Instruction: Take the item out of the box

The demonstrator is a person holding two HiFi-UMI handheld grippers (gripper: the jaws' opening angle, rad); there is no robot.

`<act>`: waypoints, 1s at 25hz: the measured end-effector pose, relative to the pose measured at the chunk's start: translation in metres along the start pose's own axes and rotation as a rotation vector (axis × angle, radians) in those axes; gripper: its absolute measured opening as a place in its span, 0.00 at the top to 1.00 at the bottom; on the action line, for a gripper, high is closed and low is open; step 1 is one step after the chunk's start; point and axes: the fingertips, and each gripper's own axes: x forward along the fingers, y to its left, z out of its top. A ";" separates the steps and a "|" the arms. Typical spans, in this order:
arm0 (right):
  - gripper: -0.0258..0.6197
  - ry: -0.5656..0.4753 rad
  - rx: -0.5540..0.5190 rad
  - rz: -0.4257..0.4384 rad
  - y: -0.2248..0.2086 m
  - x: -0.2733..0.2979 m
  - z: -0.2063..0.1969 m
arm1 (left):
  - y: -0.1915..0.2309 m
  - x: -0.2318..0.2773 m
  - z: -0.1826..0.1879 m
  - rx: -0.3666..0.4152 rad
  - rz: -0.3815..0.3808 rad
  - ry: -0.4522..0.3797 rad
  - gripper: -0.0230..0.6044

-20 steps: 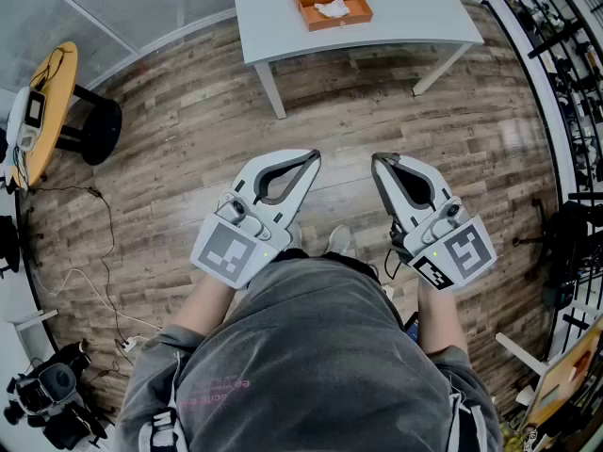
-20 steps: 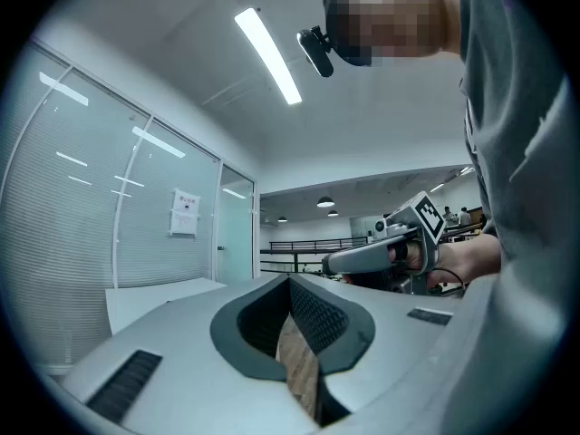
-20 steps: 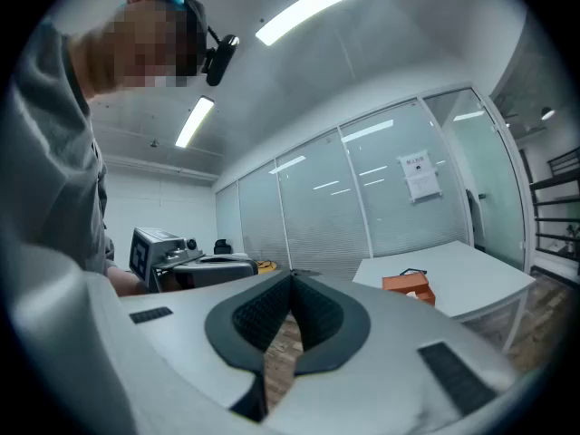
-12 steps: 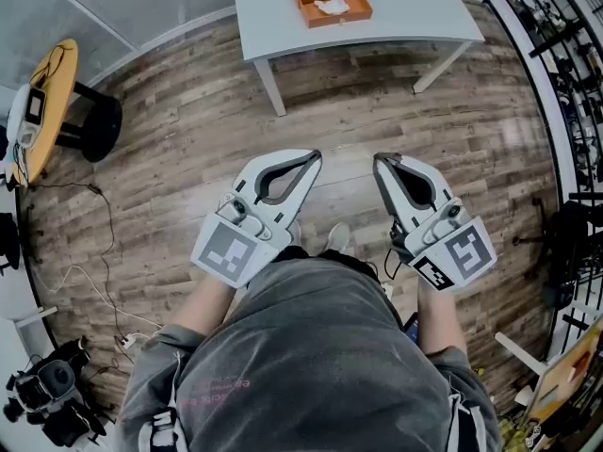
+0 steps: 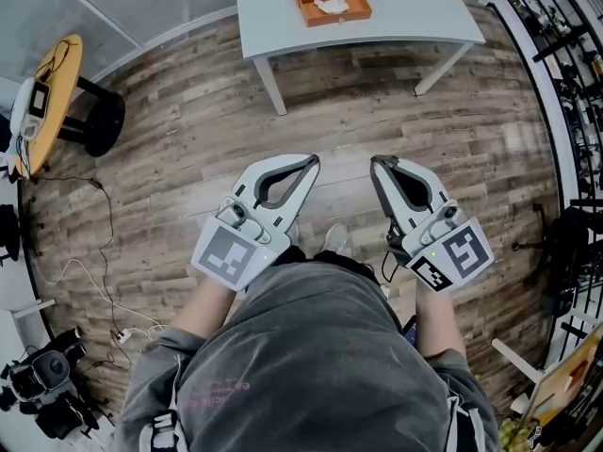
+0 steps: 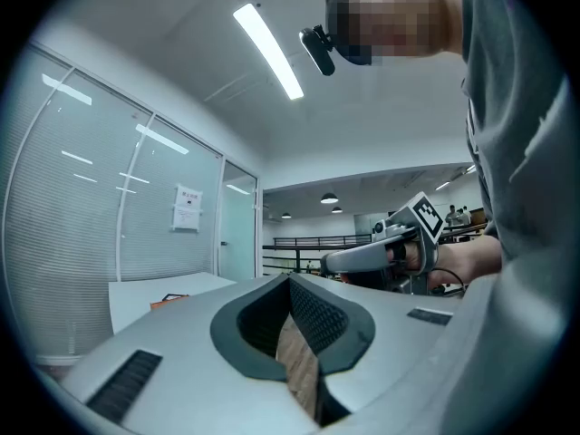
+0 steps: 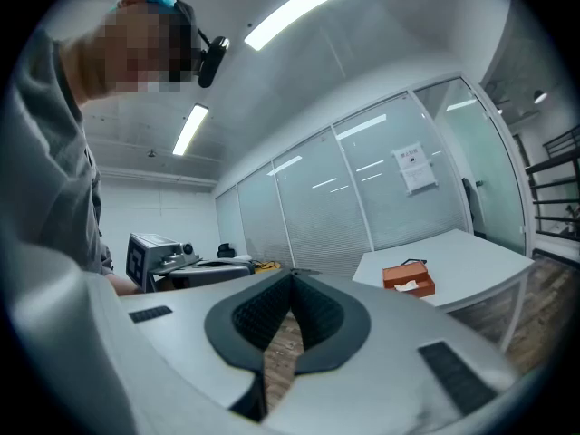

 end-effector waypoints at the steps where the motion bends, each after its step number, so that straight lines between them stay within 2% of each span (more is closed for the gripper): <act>1: 0.95 -0.001 0.001 0.003 -0.002 -0.004 0.000 | -0.003 0.002 0.000 0.002 0.003 -0.001 0.95; 14: 0.95 -0.016 -0.005 0.028 -0.027 -0.055 0.002 | -0.053 0.031 0.001 0.022 0.022 -0.008 0.95; 25: 0.95 -0.030 0.002 0.042 -0.044 -0.070 0.009 | -0.058 0.043 0.006 0.035 0.052 0.001 0.95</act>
